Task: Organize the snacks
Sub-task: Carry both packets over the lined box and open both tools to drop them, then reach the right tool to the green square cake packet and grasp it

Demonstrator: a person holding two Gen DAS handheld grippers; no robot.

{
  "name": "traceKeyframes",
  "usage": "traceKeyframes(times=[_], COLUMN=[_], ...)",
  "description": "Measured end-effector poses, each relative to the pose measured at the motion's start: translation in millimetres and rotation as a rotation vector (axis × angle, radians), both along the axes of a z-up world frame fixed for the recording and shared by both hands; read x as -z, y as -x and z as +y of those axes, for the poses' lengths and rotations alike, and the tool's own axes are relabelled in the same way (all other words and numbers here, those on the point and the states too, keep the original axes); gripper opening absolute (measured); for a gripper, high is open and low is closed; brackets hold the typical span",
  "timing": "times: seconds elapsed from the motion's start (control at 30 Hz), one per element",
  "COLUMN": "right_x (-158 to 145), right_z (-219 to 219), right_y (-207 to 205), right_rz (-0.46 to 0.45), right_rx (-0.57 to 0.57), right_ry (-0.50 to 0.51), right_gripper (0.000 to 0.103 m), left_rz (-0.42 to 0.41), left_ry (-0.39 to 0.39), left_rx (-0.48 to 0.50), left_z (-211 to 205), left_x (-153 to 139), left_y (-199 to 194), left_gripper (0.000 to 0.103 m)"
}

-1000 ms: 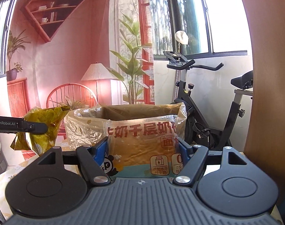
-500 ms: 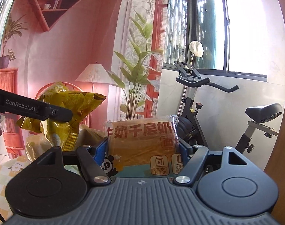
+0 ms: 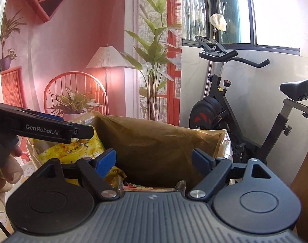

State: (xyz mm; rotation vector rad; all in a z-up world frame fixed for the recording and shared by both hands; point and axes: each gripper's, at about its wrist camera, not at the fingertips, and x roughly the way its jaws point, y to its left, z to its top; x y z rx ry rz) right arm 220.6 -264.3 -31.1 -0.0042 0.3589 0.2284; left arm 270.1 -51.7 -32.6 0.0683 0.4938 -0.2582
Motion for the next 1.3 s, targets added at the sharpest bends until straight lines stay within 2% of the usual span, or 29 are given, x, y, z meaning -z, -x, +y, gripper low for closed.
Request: traceKeyframes(times=[0.17, 0.3, 0.5, 0.57, 0.67, 0.83, 0.93, 1.07, 1.3], right_x=[-10.5, -15.4, -13.0, -8.9, 0.8, 24.8, 38.4, 59.4, 103.4], right_z=[1.3, 3.5, 8.4, 11.3, 14.6, 13.8, 10.9, 8.1, 23.4], right_y=[24.0, 47.5, 81.6, 90.6, 100.2, 111.7, 120.8, 131.1, 135.2], right_rz=[-0.025, -0.038, -0.047, -0.054, -0.061, -0.027, -0.007, 0.053, 0.163], right_rx=[-0.024, -0.04, -0.073, -0.077, -0.071, -0.054, -0.052, -0.123, -0.161], right_ry=[-0.009, -0.031, -0.059, -0.054, -0.062, -0.114, -0.145, -0.183, -0.087], right_gripper=[0.084, 0.083, 0.08, 0.079, 0.077, 0.068, 0.066, 0.065, 0.061], left_rz=[-0.006, 0.004, 0.06, 0.064, 0.081, 0.104, 0.107, 0.108, 0.156], left_ry=[-0.002, 0.031, 0.071, 0.061, 0.052, 0.031, 0.005, -0.028, -0.013], left_rx=[0.009, 0.019, -0.008, -0.02, -0.028, -0.06, -0.081, -0.112, -0.092], left_z=[13.8, 33.4, 70.6, 78.3, 92.4, 117.3, 126.8, 134.6, 120.2], left_x=[-11.9, -19.0, -9.6, -4.5, 1.6, 8.0, 11.3, 20.4, 49.3], left_y=[25.7, 51.9, 82.1, 89.6, 99.7, 109.8, 112.1, 114.2, 109.6], left_gripper=[0.083, 0.083, 0.083, 0.083, 0.083, 0.083, 0.083, 0.082, 0.081])
